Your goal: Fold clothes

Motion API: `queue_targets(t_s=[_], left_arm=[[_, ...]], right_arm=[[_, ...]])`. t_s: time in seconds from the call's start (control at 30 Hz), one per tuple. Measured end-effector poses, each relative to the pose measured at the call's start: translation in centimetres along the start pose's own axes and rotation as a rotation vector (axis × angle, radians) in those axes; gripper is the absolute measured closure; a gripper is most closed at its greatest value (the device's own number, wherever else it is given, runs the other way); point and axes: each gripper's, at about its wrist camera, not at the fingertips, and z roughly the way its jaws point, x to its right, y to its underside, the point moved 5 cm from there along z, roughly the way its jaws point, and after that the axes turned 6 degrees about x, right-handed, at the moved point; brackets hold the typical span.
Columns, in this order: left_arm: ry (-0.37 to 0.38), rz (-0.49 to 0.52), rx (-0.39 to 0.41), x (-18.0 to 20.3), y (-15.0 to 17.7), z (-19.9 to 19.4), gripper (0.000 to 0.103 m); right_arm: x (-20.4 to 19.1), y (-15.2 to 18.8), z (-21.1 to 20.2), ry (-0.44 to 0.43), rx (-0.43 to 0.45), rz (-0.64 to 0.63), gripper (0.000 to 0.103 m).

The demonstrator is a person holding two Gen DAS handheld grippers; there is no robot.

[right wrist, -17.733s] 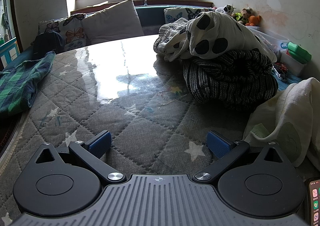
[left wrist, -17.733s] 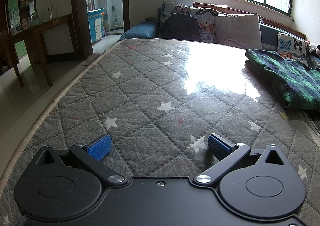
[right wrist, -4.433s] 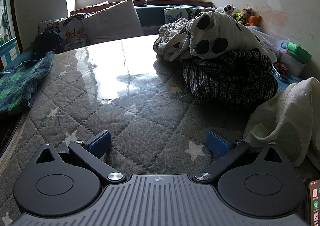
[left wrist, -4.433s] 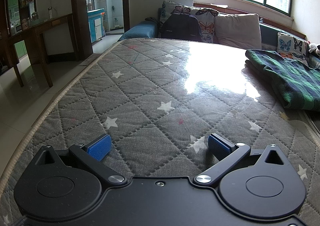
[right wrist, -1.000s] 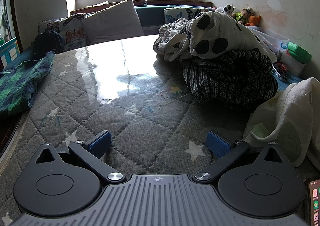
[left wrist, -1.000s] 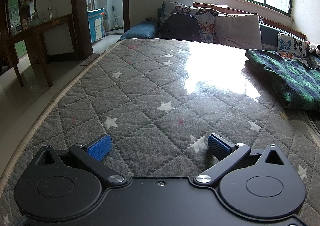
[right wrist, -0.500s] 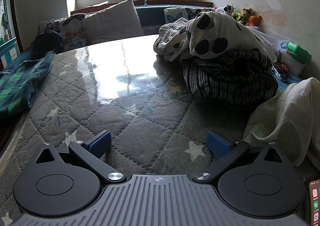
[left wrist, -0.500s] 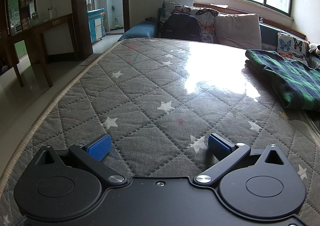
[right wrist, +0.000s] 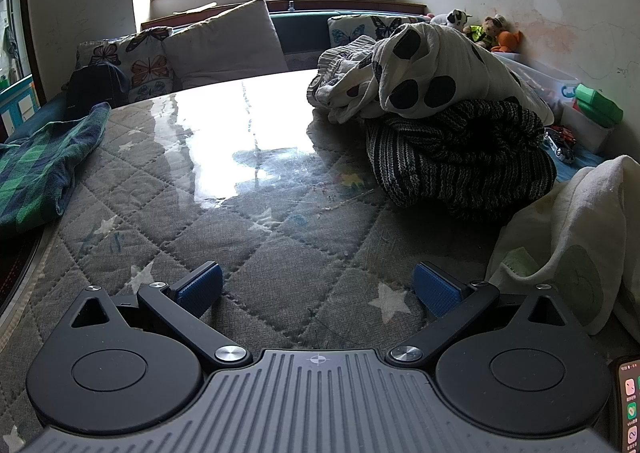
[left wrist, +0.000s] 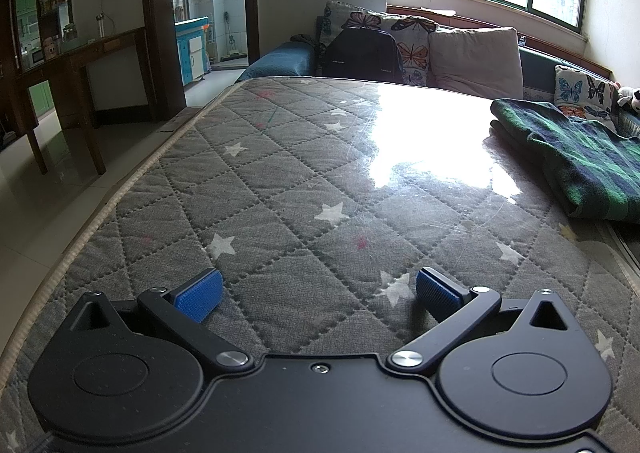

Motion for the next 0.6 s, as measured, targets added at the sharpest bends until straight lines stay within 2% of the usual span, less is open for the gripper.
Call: queue_targets(t_s=[0.6], left_arm=[[0.0,0.0,0.0,0.0,-0.03,0.04,0.0]], right_arm=[[0.14,0.01,-0.03,0.0,0.0,0.0,0.0]])
